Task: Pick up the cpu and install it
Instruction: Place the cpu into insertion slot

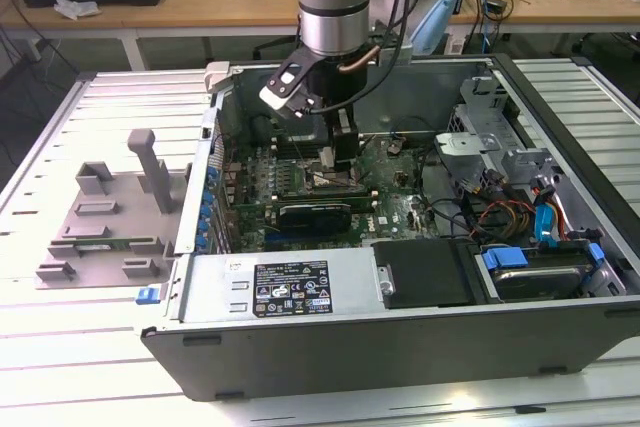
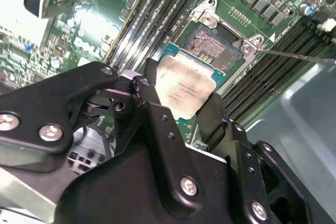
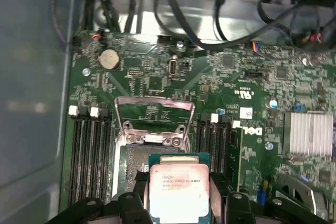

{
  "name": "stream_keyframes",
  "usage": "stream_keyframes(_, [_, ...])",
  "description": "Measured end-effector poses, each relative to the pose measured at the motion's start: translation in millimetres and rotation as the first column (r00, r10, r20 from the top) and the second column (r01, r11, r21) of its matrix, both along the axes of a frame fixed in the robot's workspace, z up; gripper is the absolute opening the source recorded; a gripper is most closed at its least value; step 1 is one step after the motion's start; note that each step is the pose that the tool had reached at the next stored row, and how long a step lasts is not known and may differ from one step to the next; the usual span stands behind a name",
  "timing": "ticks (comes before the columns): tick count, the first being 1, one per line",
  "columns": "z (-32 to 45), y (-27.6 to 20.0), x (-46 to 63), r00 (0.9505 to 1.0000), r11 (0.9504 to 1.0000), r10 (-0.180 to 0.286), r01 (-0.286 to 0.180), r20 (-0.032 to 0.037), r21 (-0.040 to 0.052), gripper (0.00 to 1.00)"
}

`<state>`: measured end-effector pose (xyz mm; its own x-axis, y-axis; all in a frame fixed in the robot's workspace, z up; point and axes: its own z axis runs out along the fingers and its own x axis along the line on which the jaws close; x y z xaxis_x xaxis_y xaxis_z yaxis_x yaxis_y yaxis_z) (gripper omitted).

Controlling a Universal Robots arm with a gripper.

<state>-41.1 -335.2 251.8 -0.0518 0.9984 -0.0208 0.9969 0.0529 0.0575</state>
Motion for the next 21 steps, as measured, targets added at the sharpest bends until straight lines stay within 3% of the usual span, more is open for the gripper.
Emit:
stream_keyframes(6, [-2.1, 5.3, 0.0, 1.0000, 1.0000, -0.002, 0.002, 0.0000, -0.0001, 0.54])
stream_keyframes(15, [-15.8, 12.8, 0.1, 1.0000, 1.0000, -0.002, 0.002, 0.0000, -0.0060, 0.54])
stream_keyframes(21, [-25.4, 13.6, -0.1, 1.0000, 1.0000, -0.002, 0.002, -0.0008, -0.0069, 0.54])
